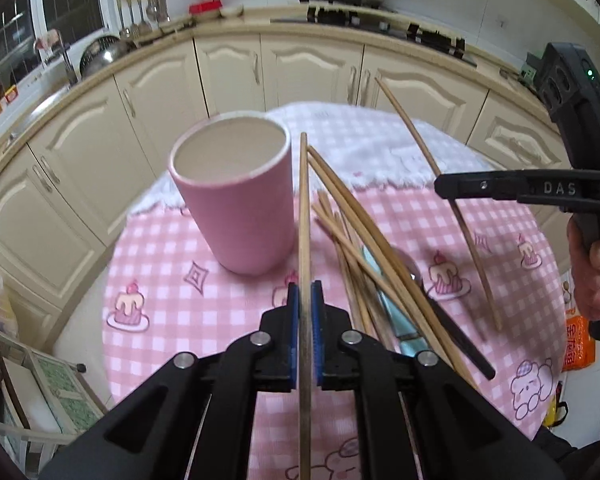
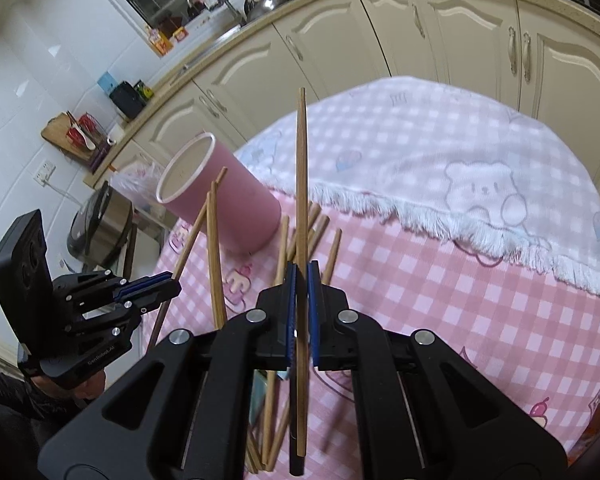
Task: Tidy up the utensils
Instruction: 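Lift both chopsticks over the pink cup and open both tools to drop them in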
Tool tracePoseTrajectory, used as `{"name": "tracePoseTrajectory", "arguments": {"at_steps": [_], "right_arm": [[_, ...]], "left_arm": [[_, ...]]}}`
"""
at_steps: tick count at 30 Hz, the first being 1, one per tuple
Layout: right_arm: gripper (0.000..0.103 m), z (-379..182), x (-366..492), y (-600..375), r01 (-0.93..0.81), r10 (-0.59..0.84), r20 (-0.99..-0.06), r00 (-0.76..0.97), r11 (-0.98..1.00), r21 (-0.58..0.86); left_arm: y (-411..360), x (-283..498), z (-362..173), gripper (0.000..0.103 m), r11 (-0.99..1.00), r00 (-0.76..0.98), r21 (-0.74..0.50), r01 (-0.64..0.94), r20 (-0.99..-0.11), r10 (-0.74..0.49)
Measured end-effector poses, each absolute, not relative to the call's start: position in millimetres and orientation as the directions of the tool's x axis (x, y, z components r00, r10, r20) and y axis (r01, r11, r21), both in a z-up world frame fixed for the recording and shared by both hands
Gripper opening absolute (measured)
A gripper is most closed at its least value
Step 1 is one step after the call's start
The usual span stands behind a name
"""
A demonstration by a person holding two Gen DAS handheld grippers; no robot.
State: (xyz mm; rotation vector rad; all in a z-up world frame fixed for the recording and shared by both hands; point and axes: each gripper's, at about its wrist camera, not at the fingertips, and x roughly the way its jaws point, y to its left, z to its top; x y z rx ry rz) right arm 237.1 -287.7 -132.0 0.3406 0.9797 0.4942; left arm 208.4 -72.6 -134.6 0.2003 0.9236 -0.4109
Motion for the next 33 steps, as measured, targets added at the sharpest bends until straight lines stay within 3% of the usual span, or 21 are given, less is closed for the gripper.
{"name": "tracePoseTrajectory", "arguments": {"at_steps": [9,20,25,33], "right_arm": [[0.006,-95.9,245.5,-288.9,-0.264,0.559,-0.612,0.560,0.820,0.508],[0.006,-14.8,274.7,-248.2,-0.407,0.593,-0.383,0.708,0.787,0.464],[0.006,-1.4,294.9,-229.5,-0.431,0.590,-0.341,0.732,0.788,0.440],[0.006,-1.9,312.3,-204.2,-0.439,0.568,-0.311,0.762,0.807,0.396]], "left_arm": [[-63.9,219.4,-95.5,0.005,0.915,0.661,-0.072,0.396,-0.669,-0.339],[-24.0,260.1,-8.8,0.006,0.922,0.857,-0.213,0.322,-0.349,-0.380],[-21.7,273.0,14.5,0.006,0.923,0.909,-0.220,0.315,-0.208,-0.360],[-32.6,289.2,3.7,0.006,0.934,0.931,-0.210,0.290,-0.164,-0.327]]}}
